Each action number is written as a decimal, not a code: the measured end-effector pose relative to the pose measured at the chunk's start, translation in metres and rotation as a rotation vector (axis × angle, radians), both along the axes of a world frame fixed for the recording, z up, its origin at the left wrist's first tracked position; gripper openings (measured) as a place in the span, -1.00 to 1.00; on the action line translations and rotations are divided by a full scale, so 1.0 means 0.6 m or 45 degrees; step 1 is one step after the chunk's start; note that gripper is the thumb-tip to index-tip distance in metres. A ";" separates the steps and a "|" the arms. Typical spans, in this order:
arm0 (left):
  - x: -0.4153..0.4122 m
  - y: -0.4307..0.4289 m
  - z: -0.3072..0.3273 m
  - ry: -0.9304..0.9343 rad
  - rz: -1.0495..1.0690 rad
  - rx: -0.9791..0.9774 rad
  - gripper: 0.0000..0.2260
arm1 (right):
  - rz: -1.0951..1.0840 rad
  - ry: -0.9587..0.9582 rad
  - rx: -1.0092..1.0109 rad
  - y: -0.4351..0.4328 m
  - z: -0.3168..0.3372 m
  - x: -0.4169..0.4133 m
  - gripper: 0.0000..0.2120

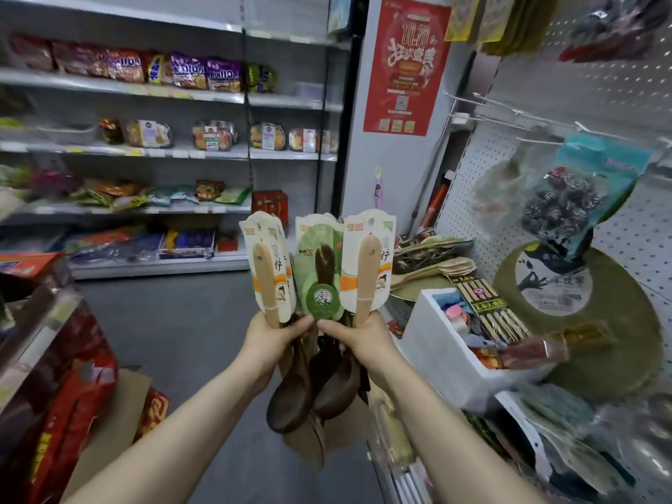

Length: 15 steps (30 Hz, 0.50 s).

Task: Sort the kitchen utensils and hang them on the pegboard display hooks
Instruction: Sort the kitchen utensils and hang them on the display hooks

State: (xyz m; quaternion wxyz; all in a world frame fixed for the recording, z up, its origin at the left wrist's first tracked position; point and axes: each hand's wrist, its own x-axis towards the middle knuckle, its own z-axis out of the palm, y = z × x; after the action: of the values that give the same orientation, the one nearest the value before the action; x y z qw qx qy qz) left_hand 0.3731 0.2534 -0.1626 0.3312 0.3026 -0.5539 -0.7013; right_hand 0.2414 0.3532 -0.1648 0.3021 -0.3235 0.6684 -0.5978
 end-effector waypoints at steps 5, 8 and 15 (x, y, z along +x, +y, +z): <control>-0.066 -0.072 0.007 0.000 0.082 -0.002 -0.70 | 0.077 0.042 -0.030 -0.089 0.007 -0.078 -0.67; -0.088 -0.114 -0.002 -0.020 0.094 -0.001 -0.68 | 0.103 0.036 -0.044 -0.133 -0.001 -0.105 -0.61; -0.151 -0.218 -0.024 -0.026 0.061 0.010 -0.71 | 0.078 0.010 -0.029 -0.231 -0.020 -0.164 -0.71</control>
State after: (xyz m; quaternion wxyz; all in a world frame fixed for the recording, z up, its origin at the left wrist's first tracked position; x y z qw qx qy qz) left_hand 0.2824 0.1225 -0.1768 0.3411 0.3243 -0.5472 -0.6921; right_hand 0.1431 0.2148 -0.1771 0.3138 -0.3496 0.6526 -0.5945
